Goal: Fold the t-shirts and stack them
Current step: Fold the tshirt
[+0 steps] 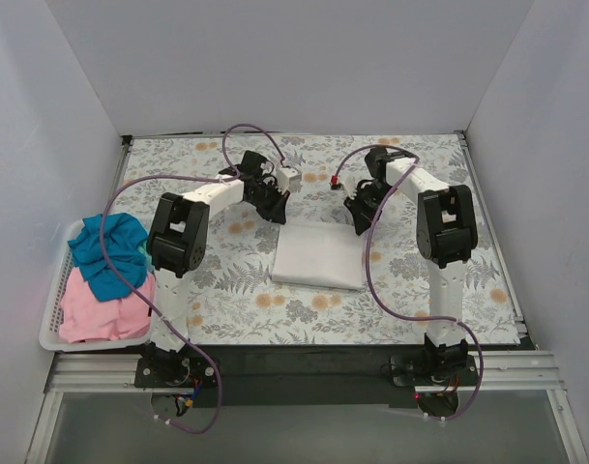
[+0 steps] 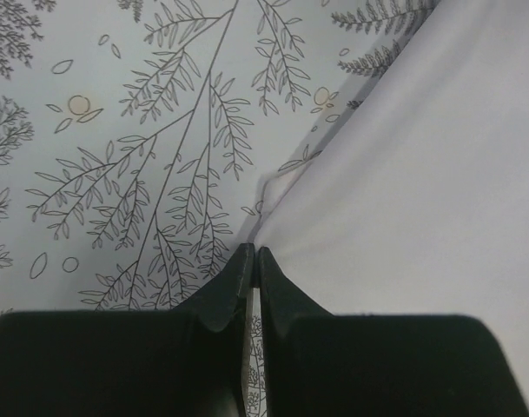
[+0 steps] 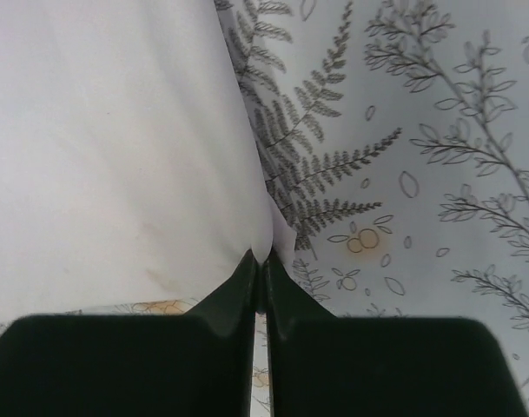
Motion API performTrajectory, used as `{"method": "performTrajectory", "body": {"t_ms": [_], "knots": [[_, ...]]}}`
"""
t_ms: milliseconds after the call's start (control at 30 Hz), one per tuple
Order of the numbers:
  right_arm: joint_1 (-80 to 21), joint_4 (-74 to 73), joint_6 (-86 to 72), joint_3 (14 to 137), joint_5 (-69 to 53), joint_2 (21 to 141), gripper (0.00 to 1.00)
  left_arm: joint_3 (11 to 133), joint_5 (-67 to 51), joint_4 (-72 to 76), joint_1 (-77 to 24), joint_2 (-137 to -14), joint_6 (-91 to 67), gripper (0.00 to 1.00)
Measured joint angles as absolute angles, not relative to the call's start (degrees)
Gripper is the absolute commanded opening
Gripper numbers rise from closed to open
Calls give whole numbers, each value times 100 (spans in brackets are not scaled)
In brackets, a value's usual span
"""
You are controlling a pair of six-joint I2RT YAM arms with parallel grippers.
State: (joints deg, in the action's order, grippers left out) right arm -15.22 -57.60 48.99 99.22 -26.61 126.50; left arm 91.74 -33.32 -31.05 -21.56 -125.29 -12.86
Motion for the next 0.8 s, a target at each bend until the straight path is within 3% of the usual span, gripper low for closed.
{"method": "performTrajectory", "body": {"t_ms": [33,133,167,200,267,333,367,567,667,800], "knots": [[-1511,-5699,4825,9950,-2635,12650,11,9203,-3321,-3074,-2147,-12540,-1317,6],[-1476,-5511,4595,10049,-2567,12648,42,9251,-3245,-3028,-2108,-12543,-1431,29],[-1459,-5446,4523,10088,-2558,12643,61,9260,-3223,-3020,-2084,-12540,-1514,35],[-1431,-5387,4421,10108,-2569,12606,73,9264,-3221,-3017,-2051,-12527,-1588,55],[-1350,-5317,4265,10110,-2646,12455,91,9258,-3282,-3037,-1959,-12451,-1758,64],[-1229,-5245,4088,10092,-2864,12151,93,9129,-3404,-3046,-1894,-12219,-2049,68],[-1175,-5183,3999,10044,-3011,11924,98,9024,-3516,-3065,-1852,-12016,-2228,69],[-1085,-4748,2978,8766,-4357,10009,98,7592,-4598,-2674,-2023,-10160,-3778,79],[-1476,-4338,2158,7649,-5131,9380,98,6595,-5225,-2086,-2440,-9376,-4884,81],[-2139,-3566,913,6368,-5658,9321,98,5743,-5802,-1459,-2995,-9306,-6040,81]]}}
